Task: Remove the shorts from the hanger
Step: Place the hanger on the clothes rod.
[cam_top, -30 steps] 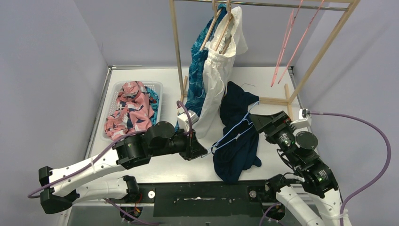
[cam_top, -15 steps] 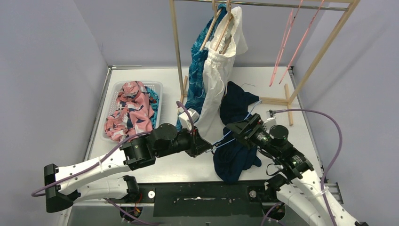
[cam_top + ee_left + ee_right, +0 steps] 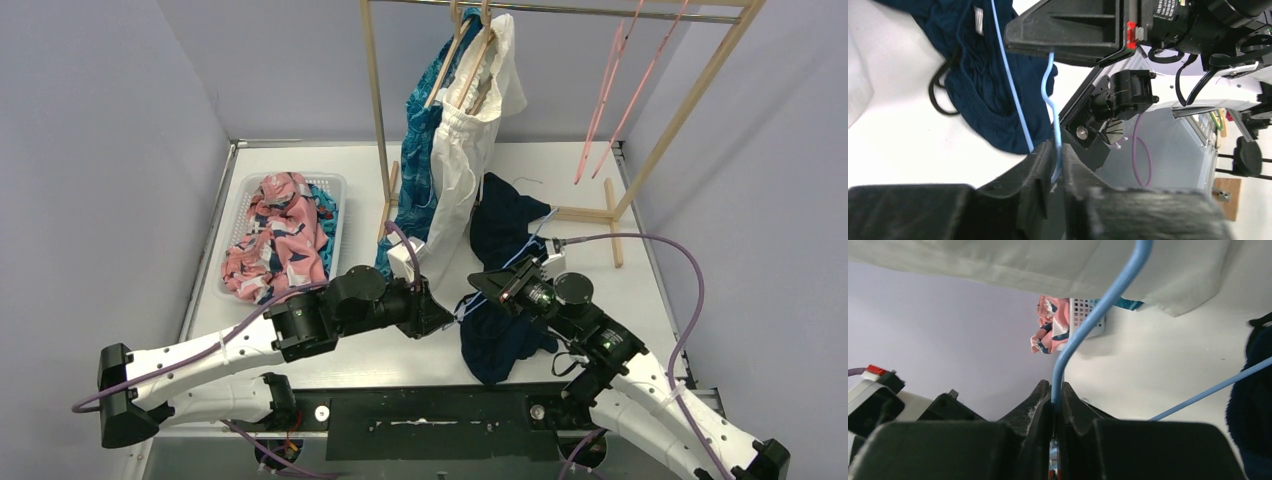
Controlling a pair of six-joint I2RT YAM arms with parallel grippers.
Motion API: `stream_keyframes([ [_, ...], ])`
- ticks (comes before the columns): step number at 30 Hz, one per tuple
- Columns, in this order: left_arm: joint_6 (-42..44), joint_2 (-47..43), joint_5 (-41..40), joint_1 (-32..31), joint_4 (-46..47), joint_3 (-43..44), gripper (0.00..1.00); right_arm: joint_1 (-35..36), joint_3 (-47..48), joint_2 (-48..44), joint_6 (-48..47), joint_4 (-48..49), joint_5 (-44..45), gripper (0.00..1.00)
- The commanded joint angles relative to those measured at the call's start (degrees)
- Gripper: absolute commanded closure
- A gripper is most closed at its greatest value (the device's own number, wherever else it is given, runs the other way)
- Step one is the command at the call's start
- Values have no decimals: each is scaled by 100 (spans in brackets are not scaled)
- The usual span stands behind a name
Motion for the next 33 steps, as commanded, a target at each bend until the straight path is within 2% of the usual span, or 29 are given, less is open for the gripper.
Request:
stream_keyframes([
  [1,88,-287,129,-28,229,48,78,24,88,-332,-19,323,419,99],
  [3,123,-323,240,-26,215,102,62,28,119,-366,37,318,362,100],
  [6,229,-274,418,-30,149,224,51,24,183,-324,76,356,287,100],
  [15,717,337,688,-71,-703,802,48,24,427,127,121,737,112,100],
  [17,802,412,557,-95,-912,873,54,24,464,268,122,819,51,100],
  [20,873,448,-5,-105,-1284,928,78,21,477,391,124,922,-6,100],
  [24,1020,491,-474,-109,-1731,1021,100,3,637,433,-160,804,64,97],
  [26,1071,454,-580,-104,-1804,1041,100,-23,952,510,-459,342,173,90],
  [29,1096,360,-696,-109,-1829,1127,100,-31,1333,657,-772,-119,213,66],
  [33,1042,220,-921,-99,-2045,1360,100,-117,1565,599,-1022,-659,342,45],
])
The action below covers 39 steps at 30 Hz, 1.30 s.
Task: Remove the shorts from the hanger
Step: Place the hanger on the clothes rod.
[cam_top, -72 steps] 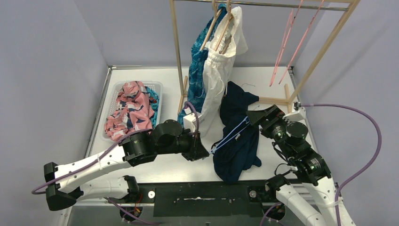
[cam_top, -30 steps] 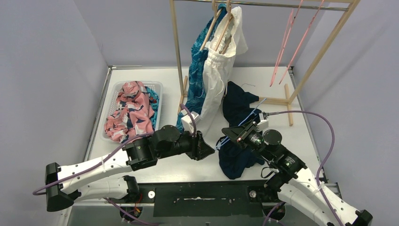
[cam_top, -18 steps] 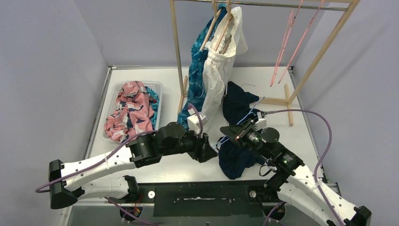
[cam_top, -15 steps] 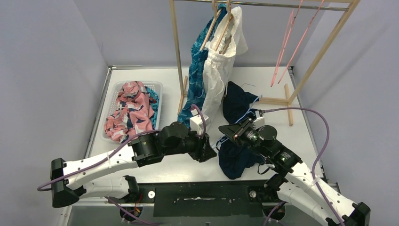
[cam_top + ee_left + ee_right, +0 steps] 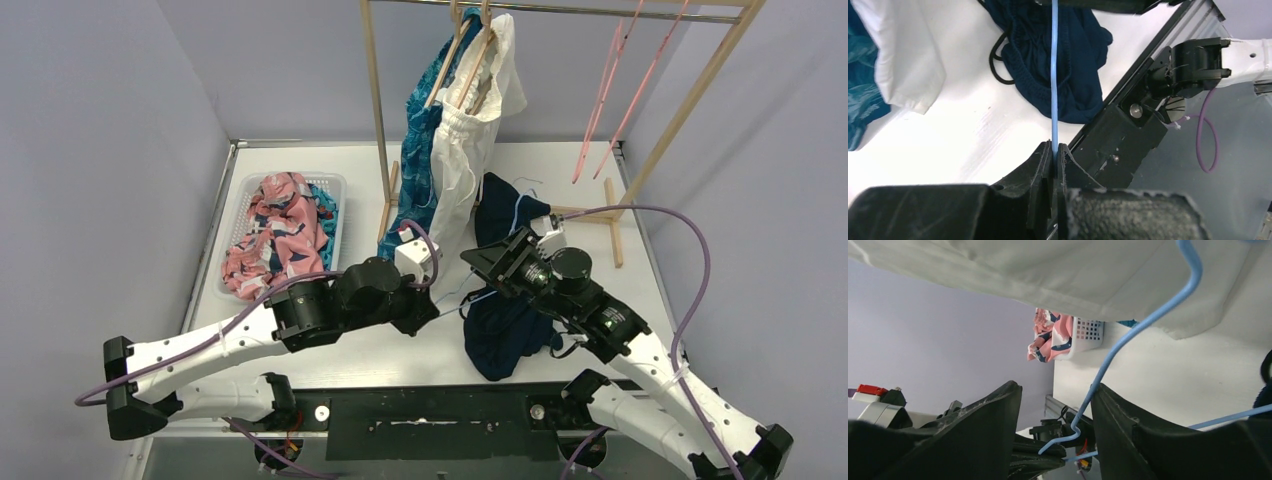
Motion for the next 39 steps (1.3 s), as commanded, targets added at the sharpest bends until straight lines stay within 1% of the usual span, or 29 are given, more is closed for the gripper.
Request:
stream_keyframes([
  [1,20,-253,-459,5,-533,509,100,-155,522,-213,-563,-359,430,43],
  [2,17,-276,-506,1,-656,595,100,-183,561,-323,-620,-544,574,38],
  [5,17,-363,-515,1,-940,842,100,-207,598,-835,-822,-990,1221,35],
  [9,19,-499,-451,2,-1226,1154,100,-202,658,-1355,-1012,-2006,2645,31],
  [12,-21,-620,-325,-4,-1117,1178,100,-200,621,-1473,-955,-2858,3665,30],
  [15,-78,-684,-512,-1,-1070,1188,100,-200,560,-1451,-689,-3509,4217,29],
  [17,-137,-675,-891,-5,-1100,1215,100,-205,462,-1469,-524,-3616,4322,29],
  [19,-114,-661,-1079,-5,-873,1199,100,-201,235,-1522,-514,-3481,4315,29],
  [26,230,-345,-1127,-8,697,1145,100,-199,-90,-1359,-423,-3296,4354,26],
  [30,416,4,-1159,-9,1086,1392,100,-201,-158,-1174,-421,-3314,4314,25],
  [35,568,340,-1863,-3,1544,1644,100,-201,-252,-1147,-209,-3382,4307,24],
  [39,1018,601,-2184,-7,2035,1830,100,-207,-330,-1230,-144,-3389,4300,24],
])
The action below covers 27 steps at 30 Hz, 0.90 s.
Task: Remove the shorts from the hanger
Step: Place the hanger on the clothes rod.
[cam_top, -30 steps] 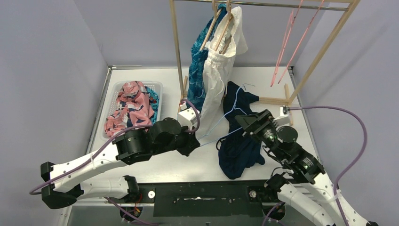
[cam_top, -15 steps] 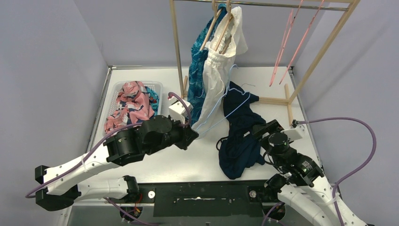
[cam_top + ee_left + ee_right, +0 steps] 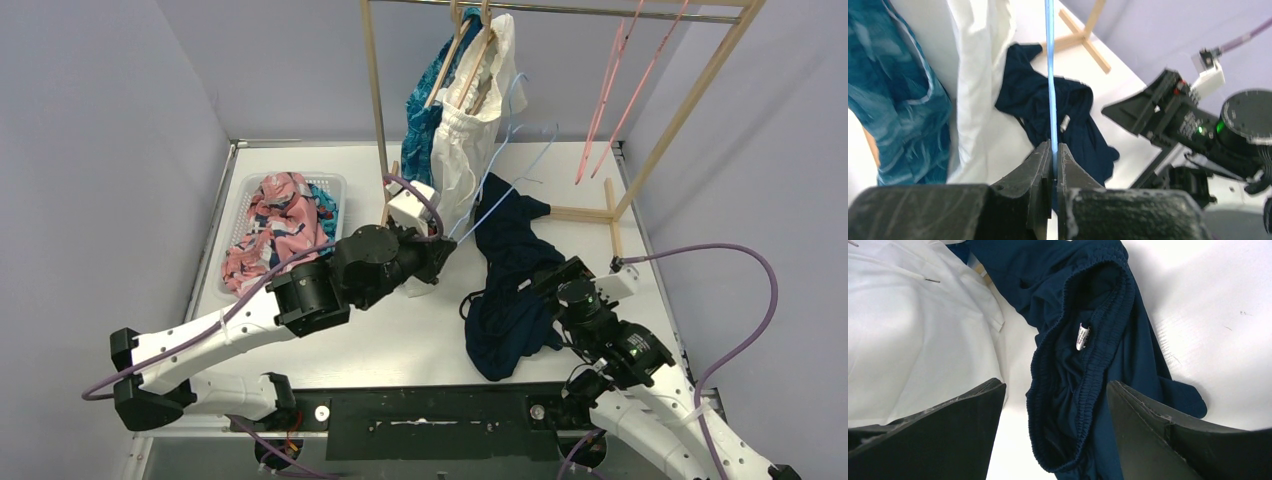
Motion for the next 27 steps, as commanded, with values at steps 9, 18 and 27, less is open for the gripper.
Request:
stream_keyframes([
  [9,1396,1023,-826,-3,1652,1343,100,-26,-230,-292,265,170,327,24],
  [18,1677,1976,-998,82,1374,2559,100,-26,-242,-414,274,143,261,23],
  [27,1491,2728,-706,364,1064,3681,100,-25,-269,-413,296,157,72,23],
])
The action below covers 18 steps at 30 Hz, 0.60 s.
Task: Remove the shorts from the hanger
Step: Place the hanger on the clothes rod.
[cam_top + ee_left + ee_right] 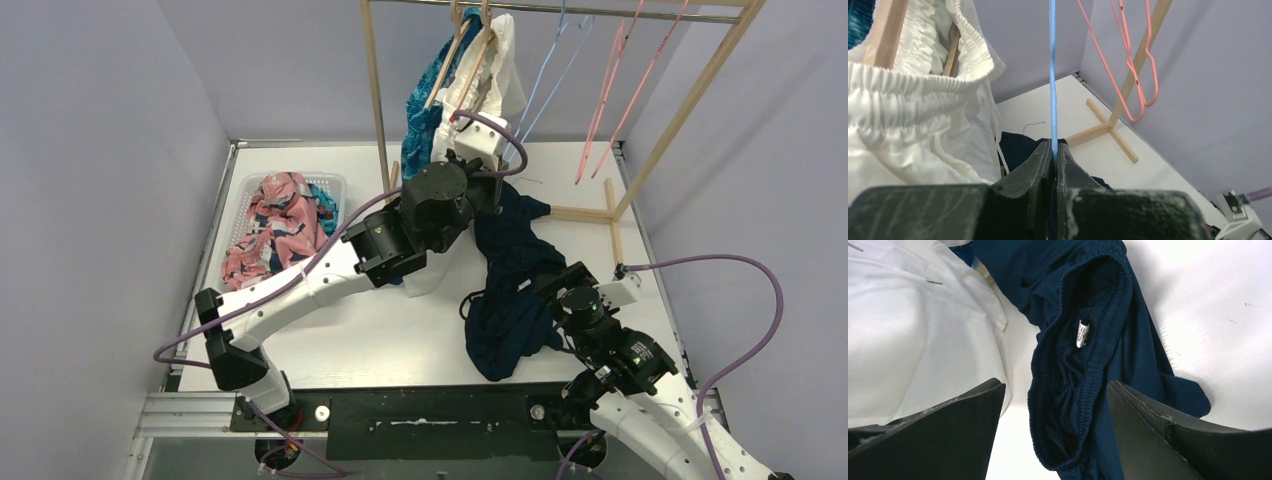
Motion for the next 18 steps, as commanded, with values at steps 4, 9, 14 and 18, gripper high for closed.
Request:
stream_keyframes([
  [4,-325,746,514,405,-493,1576,100,-31,-44,-76,136,137,50,23],
  [9,-322,1548,834,505,-1300,2736,100,-26,-57,-107,174,146,19,23],
  [14,-428,1989,927,531,-1845,3246,100,-23,-32,-109,183,121,32,23],
  [18,-509,1936,989,540,-1816,3061,100,-28,-49,-133,195,84,58,23],
])
